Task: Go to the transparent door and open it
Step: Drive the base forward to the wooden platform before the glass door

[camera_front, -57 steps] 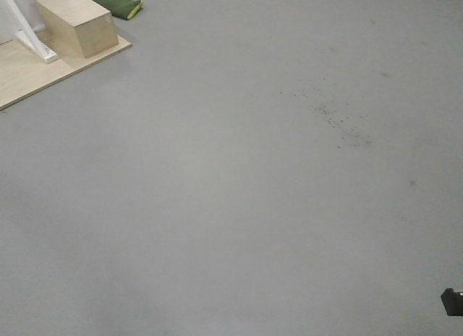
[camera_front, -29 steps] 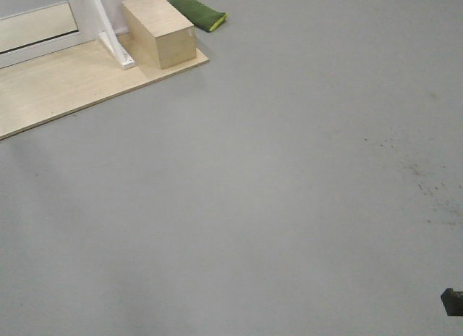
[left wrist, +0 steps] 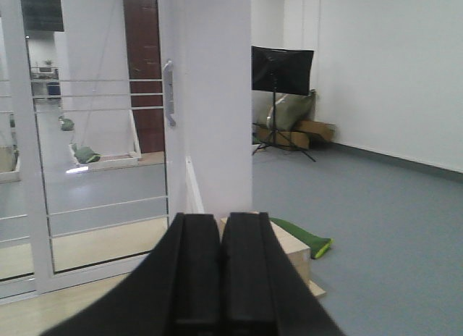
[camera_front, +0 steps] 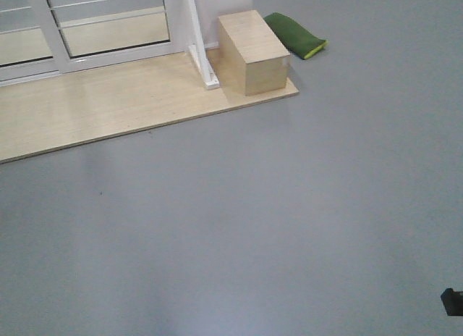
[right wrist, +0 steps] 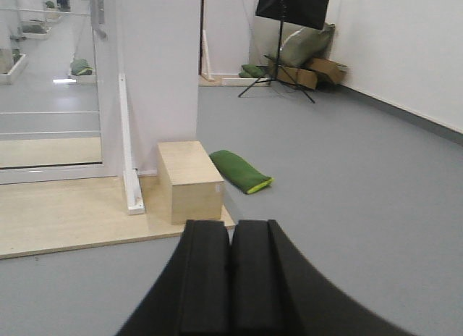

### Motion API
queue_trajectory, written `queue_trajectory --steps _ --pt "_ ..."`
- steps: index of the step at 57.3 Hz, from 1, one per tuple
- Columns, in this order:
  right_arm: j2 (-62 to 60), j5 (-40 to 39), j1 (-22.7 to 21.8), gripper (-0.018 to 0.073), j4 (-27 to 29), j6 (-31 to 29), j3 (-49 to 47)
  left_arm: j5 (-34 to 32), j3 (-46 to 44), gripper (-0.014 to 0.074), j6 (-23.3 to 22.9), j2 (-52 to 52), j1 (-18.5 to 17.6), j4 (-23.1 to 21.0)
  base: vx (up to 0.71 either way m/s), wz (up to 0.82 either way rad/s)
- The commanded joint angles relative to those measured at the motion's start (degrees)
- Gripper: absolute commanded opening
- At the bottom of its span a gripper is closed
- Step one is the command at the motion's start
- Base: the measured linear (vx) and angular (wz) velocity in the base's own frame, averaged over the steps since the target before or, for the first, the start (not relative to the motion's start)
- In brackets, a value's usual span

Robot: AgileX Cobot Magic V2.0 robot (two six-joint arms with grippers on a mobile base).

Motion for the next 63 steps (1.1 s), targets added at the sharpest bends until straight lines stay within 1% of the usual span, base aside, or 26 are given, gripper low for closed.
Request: queue_trajectory --steps 1,21,63 --pt "-0.78 -4.96 -0.17 -0.0008 -0.19 -0.07 0.72 -4.85 1.78 -0.0006 -0.43 0.40 -0.16 -0.61 0.55 0.46" --pt "-0.78 -4.96 -0.17 -0.0008 -0.19 -0.07 0.72 -4.85 1.78 -0.0006 -0.43 0.40 -0.16 -0.61 0.55 0.36" --pt "-0.78 -4.96 -0.17 -0.0008 -0.19 -0.07 0.72 -4.85 1.78 -0.0006 -0.43 0.40 -0.16 -0.61 0.54 0.21"
